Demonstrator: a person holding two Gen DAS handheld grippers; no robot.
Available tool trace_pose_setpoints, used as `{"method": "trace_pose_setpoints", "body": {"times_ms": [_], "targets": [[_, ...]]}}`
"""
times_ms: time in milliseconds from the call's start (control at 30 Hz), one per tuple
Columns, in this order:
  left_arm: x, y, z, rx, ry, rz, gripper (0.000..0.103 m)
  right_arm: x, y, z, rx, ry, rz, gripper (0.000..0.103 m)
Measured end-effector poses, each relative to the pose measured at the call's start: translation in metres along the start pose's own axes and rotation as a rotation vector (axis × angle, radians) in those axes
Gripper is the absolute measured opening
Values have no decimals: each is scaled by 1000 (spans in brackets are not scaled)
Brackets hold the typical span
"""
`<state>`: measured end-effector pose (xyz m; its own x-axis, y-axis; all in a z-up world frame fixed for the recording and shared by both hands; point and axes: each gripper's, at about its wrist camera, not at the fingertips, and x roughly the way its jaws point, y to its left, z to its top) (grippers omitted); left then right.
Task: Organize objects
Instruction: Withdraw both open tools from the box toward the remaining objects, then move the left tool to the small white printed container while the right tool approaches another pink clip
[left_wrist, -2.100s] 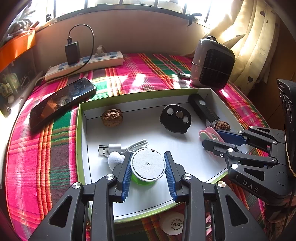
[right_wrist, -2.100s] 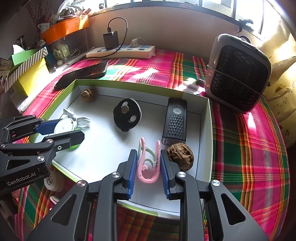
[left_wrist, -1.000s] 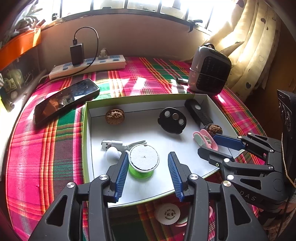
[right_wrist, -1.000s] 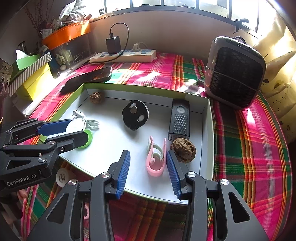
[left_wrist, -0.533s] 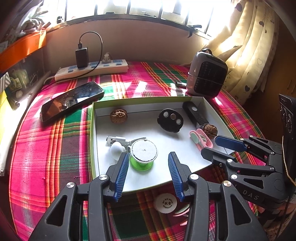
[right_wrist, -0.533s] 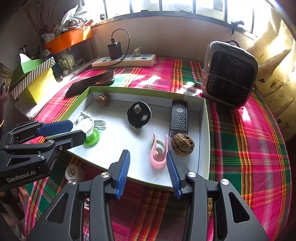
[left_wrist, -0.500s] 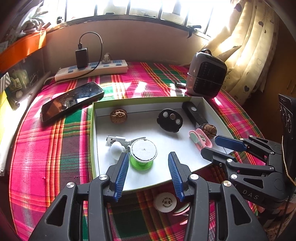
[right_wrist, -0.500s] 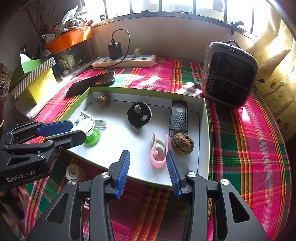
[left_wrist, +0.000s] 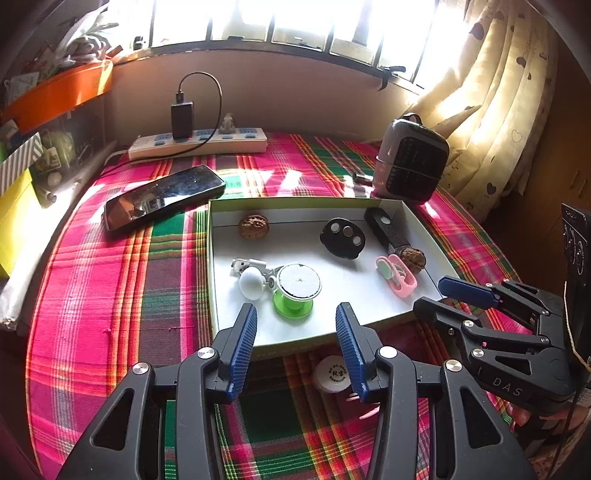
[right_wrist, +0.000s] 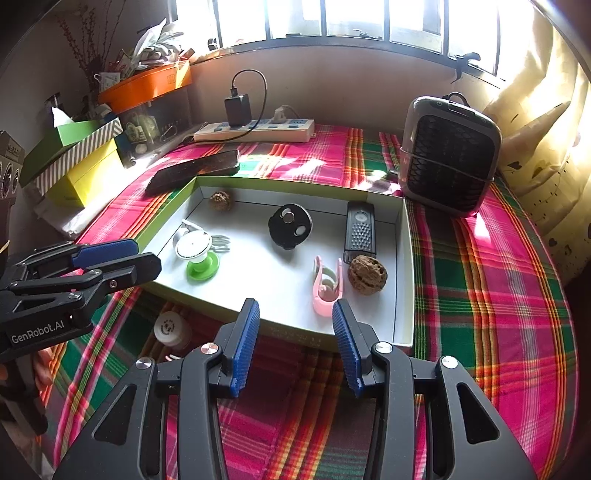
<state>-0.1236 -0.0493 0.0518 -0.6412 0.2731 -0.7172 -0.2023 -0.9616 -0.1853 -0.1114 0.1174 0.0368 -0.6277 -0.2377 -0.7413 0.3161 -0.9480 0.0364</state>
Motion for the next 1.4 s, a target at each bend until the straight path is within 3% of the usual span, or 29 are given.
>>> {"method": "trace_pose_setpoints", "body": {"times_ms": [167,600,1200,1400], "targets": [[-9,3,-8,-13,-8,-4,43,-6,7,-8,-5,-9,23,43],[-17,15,-34,-60,10,-2,43,2,37,-30,-78,24,210,43],[-17,24,-44,-88,25,-5,43,2,65,-54,-209,119,312,43],[-15,27,-45,-95,34,-6,43,6,67,-52,-225,109,264,43]]}}
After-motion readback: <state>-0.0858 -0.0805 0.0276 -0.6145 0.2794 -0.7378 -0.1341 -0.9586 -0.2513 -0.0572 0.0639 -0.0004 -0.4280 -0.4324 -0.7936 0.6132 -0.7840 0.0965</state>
